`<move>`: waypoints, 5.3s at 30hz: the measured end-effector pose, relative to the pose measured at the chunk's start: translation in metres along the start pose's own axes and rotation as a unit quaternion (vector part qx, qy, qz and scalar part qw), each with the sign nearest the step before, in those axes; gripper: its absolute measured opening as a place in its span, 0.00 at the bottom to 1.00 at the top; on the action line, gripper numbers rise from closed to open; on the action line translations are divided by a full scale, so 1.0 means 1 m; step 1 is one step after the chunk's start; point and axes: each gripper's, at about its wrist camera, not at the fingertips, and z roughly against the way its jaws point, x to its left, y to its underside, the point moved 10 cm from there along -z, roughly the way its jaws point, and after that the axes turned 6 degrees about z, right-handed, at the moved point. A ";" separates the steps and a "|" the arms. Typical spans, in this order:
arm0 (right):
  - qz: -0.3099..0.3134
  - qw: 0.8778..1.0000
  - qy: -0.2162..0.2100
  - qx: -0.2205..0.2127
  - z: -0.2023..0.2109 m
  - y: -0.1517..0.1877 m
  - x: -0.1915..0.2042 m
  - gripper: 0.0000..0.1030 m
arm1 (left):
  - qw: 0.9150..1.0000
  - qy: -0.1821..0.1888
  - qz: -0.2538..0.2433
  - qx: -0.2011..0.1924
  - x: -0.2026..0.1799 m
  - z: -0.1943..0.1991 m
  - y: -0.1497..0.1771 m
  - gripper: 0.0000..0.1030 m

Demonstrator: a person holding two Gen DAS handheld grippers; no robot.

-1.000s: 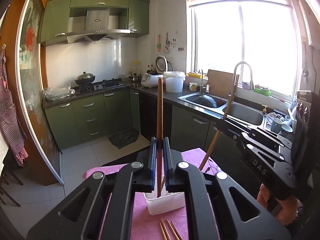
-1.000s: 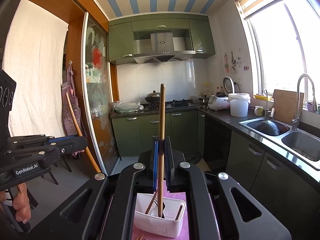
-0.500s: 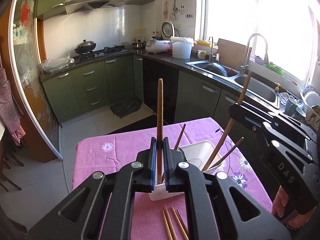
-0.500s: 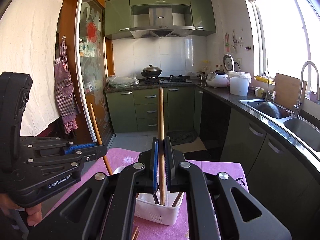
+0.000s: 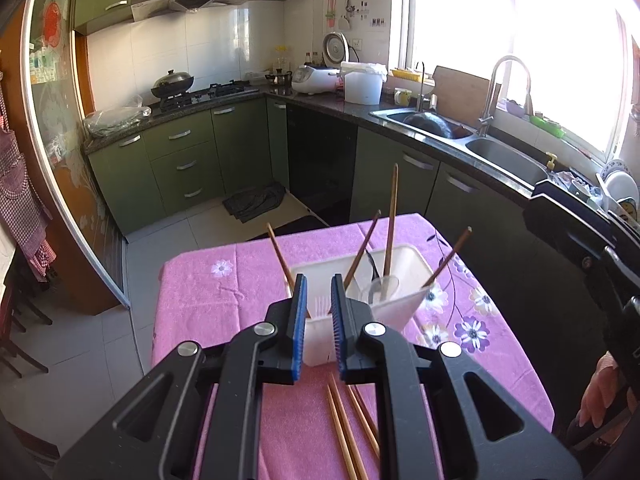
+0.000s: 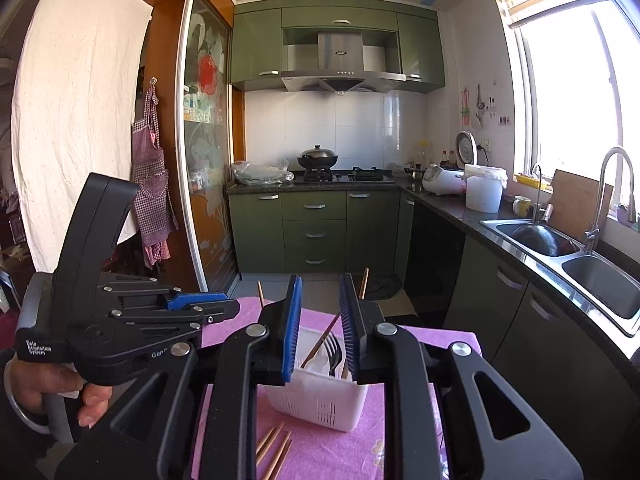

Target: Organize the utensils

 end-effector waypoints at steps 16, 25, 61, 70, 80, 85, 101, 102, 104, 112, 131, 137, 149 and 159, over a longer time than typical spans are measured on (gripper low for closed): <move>-0.053 0.971 -0.020 0.234 -0.054 0.227 -0.007 0.25 | 0.973 0.008 0.044 0.227 0.005 -0.086 0.189 0.11; -0.060 0.971 -0.024 0.230 -0.052 0.226 -0.012 0.26 | 0.966 -0.007 0.039 0.256 0.006 -0.104 0.207 0.11; -0.074 0.964 -0.049 0.249 -0.059 0.232 0.000 0.31 | 0.992 0.006 0.028 0.122 0.011 -0.011 0.149 0.07; -0.064 0.952 -0.075 0.290 -0.085 0.246 0.026 0.31 | 0.997 0.008 0.023 0.067 0.013 0.022 0.140 0.07; -0.032 0.944 -0.089 0.315 -0.107 0.255 0.062 0.30 | 0.998 0.010 0.030 0.049 0.023 0.037 0.146 0.07; -0.017 0.944 -0.072 0.322 -0.111 0.259 0.066 0.30 | 0.999 0.013 0.025 0.045 0.022 0.040 0.147 0.07; 0.012 0.940 -0.062 0.335 -0.116 0.265 0.077 0.30 | 0.999 0.014 0.025 0.043 0.023 0.040 0.147 0.07; 0.011 0.940 -0.064 0.335 -0.117 0.265 0.078 0.30 | 0.999 0.014 0.025 0.043 0.023 0.041 0.147 0.07; 0.009 0.940 -0.062 0.336 -0.120 0.264 0.077 0.30 | 0.999 0.014 0.025 0.043 0.022 0.042 0.147 0.07; -0.010 0.941 -0.060 0.334 -0.127 0.262 0.073 0.10 | 0.999 0.014 0.024 0.042 0.023 0.044 0.147 0.07; -0.042 0.984 -0.045 0.170 -0.026 0.159 0.036 0.06 | 0.999 0.012 0.018 0.043 0.025 0.045 0.148 0.07; -0.045 0.990 -0.043 0.128 0.028 0.148 0.031 0.06 | 0.999 0.010 0.015 0.041 0.023 0.047 0.150 0.07; -0.057 0.993 -0.033 0.103 0.089 0.154 0.026 0.06 | 0.999 0.009 0.011 0.039 0.022 0.050 0.151 0.07; -0.055 0.993 -0.039 0.100 0.075 0.144 0.023 0.06 | 0.999 0.006 0.007 0.033 0.020 0.053 0.144 0.07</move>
